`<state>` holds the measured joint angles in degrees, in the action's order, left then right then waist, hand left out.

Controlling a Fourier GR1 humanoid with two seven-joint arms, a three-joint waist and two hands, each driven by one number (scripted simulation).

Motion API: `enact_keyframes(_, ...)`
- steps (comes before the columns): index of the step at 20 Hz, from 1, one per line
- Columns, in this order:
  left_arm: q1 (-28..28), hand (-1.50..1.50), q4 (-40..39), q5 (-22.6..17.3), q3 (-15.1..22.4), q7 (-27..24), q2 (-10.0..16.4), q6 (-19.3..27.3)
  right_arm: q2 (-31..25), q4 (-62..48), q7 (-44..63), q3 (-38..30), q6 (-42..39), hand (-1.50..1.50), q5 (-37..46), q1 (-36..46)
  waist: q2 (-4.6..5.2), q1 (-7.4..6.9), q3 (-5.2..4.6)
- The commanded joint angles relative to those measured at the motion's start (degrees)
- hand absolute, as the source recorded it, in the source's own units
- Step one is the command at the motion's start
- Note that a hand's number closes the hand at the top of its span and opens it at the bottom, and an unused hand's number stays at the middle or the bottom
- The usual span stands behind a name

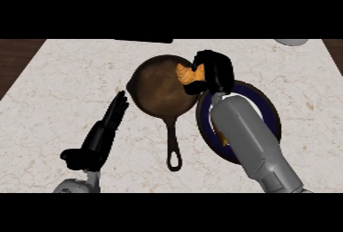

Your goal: Pick the croissant from the plate and place it in the pan

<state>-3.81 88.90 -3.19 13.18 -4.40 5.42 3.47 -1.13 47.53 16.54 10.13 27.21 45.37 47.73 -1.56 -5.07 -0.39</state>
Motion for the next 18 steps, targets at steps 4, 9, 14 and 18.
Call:
enact_keyframes(4, -1.21, 0.00, -1.48, 0.22, 0.86, -0.90, -0.69, -0.77, 1.10, -1.56, 27.08, 8.37, 15.15, 1.50, 4.48, 5.94, 1.24, -1.95, 0.01)
enact_keyframes(9, -2.20, 0.00, -1.00, 0.72, 0.44, -1.11, -0.60, -0.32, 1.12, -8.29, 43.40, 16.10, 18.89, 1.50, 16.11, 12.71, 1.48, -0.68, 0.05)
enact_keyframes(14, -3.15, 0.00, -3.30, 0.43, -0.38, -2.27, -1.44, -0.14, 1.12, -10.97, 55.13, 20.96, 24.78, 1.50, 23.41, 14.05, 2.17, 0.60, 0.24)
enact_keyframes(18, -2.80, 0.00, 0.00, 0.99, -0.11, -0.39, -0.92, 0.39, 1.11, -15.75, 56.41, 19.06, 27.52, 1.50, 25.51, 16.47, 2.42, 0.15, 0.36)
